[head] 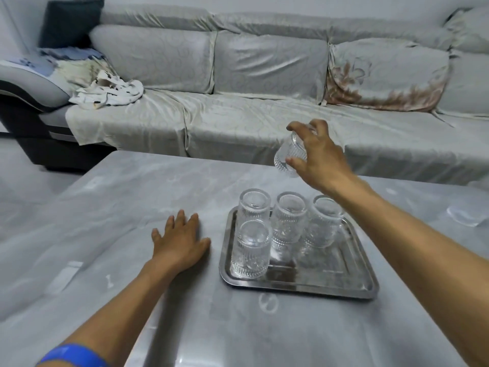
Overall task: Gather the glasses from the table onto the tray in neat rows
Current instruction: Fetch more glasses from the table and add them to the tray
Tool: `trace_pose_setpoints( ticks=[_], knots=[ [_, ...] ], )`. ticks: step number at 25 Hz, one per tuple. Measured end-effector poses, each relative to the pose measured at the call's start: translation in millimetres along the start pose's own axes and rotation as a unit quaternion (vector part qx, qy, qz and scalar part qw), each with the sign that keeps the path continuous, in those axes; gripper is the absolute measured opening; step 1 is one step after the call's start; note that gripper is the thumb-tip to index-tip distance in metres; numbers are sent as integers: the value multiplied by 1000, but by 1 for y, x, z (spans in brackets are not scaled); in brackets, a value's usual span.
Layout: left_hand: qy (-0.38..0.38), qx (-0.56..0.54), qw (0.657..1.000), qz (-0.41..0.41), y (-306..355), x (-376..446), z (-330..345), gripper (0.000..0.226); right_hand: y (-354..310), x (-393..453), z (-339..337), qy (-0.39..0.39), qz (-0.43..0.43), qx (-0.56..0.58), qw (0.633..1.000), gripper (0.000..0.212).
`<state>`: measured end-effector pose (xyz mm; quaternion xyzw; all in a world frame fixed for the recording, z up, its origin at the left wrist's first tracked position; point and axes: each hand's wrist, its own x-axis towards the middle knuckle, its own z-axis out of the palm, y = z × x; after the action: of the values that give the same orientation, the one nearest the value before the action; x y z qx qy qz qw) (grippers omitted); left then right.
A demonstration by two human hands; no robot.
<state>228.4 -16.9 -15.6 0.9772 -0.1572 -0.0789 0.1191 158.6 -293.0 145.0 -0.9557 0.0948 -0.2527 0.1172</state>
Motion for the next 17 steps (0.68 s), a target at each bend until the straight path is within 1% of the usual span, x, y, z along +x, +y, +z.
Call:
trace_pose_setpoints(
  ticks=[2, 3, 4, 6, 8, 12, 14, 17],
  knots=[
    [30, 9, 999, 34, 11, -34, -1, 76, -12, -37, -26, 6, -13, 20, 1000, 63],
    [29, -1, 998, 54, 19, -51, -1, 78, -16, -58, -36, -2, -13, 25, 1000, 64],
    [20, -21, 997, 75, 27, -67, -1, 81, -19, -79, -43, -18, -10, 29, 999, 65],
    [-25, -78, 991, 104, 43, -84, -1, 91, -20, -108, -46, -48, 6, 35, 998, 67],
    [-65, -102, 987, 106, 56, -98, 0, 99, -21, -133, -41, -78, 12, 27, 997, 66],
    [-91, -95, 988, 79, 63, -109, 2, 109, -23, -157, -15, -155, 37, 14, 987, 68],
    [-88, -90, 989, 82, 62, -104, 1, 110, -24, -158, -1, -169, 50, 12, 984, 70],
    [-87, -76, 990, 84, 61, -101, 3, 112, -23, -156, 14, -163, 62, 12, 985, 70]
  ],
)
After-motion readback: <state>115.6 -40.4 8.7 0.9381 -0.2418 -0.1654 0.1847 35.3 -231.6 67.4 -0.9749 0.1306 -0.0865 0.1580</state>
